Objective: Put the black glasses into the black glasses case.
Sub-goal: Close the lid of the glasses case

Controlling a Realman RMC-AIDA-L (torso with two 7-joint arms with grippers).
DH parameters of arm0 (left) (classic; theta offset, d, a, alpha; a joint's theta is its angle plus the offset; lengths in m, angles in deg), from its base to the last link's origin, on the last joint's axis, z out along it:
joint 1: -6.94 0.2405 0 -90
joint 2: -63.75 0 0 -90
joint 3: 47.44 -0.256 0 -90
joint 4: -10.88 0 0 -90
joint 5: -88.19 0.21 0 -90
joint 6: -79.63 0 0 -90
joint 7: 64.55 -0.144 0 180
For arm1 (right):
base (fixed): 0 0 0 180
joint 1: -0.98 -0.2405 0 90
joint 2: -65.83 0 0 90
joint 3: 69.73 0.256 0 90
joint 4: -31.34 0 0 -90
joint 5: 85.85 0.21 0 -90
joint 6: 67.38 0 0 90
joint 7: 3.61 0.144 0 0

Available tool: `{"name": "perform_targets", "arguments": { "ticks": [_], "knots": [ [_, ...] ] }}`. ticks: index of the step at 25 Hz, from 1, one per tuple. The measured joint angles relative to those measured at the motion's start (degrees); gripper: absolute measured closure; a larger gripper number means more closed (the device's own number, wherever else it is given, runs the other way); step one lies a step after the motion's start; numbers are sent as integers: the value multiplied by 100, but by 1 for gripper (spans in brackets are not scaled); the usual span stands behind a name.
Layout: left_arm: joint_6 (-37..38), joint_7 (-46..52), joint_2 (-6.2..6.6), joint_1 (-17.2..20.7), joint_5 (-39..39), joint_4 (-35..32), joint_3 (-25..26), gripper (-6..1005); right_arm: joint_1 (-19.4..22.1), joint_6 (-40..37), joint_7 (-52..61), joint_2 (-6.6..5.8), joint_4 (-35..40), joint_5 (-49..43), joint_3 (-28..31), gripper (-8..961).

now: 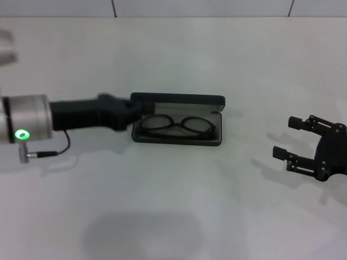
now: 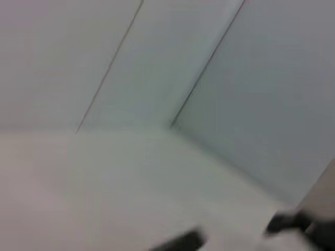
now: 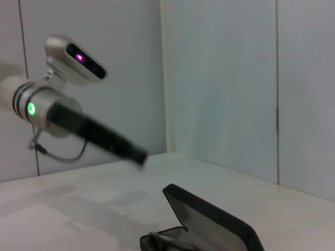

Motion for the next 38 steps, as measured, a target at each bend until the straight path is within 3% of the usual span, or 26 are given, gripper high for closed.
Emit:
{"name": "perform_targets", "arguments": {
  "ticks": [3,12,18,29,38],
  "knots": [
    [-521,-34,-102,-51,457,23,10,1000,-2,-28,-2,1,31,3,-8,192],
    [-1860,-393,-83,-303,634,723,-19,1000,-9,-71,2,1,54,7,-13,192],
    [-2313,-459,-105,-335,665,757,-17,1000,-34,-122,39,2,56,8,-11,191],
    [-2365,-469,-88,-333,639,762,-14,1000,-43,-175,43,1,14,7,-11,191],
    [-1644,-512,-23,-304,639,728,0,1000,-12,-253,47,1,11,8,10,191]
  ]
}}
